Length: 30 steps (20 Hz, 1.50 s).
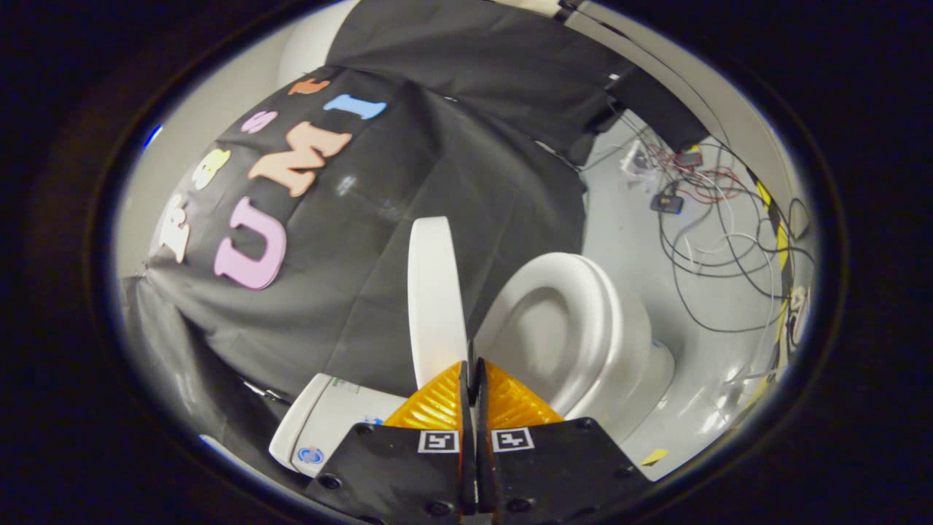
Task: Open the toilet lid.
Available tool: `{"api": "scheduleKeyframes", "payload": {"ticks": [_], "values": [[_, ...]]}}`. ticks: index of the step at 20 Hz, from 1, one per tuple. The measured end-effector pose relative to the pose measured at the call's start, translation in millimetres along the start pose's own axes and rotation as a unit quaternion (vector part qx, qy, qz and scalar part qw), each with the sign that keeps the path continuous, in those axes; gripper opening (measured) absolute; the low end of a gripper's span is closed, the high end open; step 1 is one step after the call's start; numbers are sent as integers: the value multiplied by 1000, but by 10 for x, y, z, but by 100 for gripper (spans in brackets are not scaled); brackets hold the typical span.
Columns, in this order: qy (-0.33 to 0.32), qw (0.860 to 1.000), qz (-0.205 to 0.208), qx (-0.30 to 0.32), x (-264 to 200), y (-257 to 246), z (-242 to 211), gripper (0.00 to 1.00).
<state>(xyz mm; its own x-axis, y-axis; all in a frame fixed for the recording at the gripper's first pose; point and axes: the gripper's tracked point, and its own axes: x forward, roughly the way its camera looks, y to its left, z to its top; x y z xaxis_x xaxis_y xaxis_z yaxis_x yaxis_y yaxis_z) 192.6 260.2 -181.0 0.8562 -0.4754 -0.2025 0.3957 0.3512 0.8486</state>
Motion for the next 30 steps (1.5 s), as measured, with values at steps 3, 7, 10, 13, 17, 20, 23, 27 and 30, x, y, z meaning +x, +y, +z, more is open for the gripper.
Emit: {"api": "scheduleKeyframes", "payload": {"ticks": [3,7,10,13,17,20,23,27,30], "values": [[12,997,23,-69,-69,318,-33,4],[44,979,45,-195,-132,637,-120,7],[61,958,72,-270,-156,909,-216,9],[61,943,111,-308,-202,1202,-377,9],[72,918,149,-360,-251,1604,-649,9],[90,898,173,-395,-280,1863,-924,9],[107,881,188,-420,-295,2041,-1194,9],[120,876,194,-425,-300,2172,-1422,9],[127,872,200,-429,-293,2246,-1575,9]]}}
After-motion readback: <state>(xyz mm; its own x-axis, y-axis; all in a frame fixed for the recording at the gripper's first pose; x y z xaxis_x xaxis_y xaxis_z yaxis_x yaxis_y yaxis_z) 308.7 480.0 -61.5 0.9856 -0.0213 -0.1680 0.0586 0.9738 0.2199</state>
